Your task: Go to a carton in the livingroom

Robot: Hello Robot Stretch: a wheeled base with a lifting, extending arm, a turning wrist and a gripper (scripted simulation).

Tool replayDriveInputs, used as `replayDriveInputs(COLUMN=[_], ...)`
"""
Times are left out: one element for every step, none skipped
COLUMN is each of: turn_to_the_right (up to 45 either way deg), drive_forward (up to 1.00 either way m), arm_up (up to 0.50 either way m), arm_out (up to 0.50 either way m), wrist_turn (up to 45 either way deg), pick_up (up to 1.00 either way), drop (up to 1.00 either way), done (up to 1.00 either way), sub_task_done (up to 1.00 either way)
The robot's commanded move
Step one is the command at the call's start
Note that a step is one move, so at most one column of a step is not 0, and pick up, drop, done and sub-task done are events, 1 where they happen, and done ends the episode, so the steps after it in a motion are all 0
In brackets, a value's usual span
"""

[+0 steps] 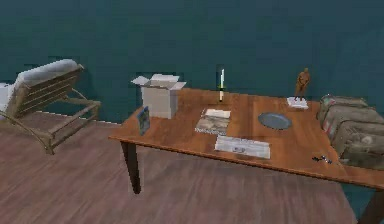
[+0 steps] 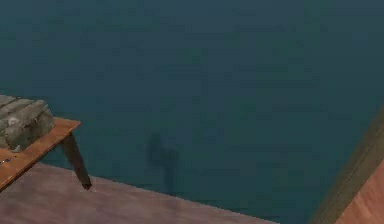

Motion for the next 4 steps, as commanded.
replayDriveInputs(turn_to_the_right=[3.0, 0.0, -15.0, 0.0], drive_forward=[0.00, 0.35, 0.00, 0.00], arm_up=[0.00, 0.00, 0.00, 0.00], arm_out=[0.00, 0.00, 0.00, 0.00], wrist_turn=[0.0, 0.0, 0.0, 0.0], pick_up=[0.00, 0.00, 0.00, 0.00], drop=[0.00, 0.00, 0.00, 0.00], done=[0.00, 0.00, 0.00, 1.00], sub_task_done=[0.00, 0.00, 0.00, 0.00])
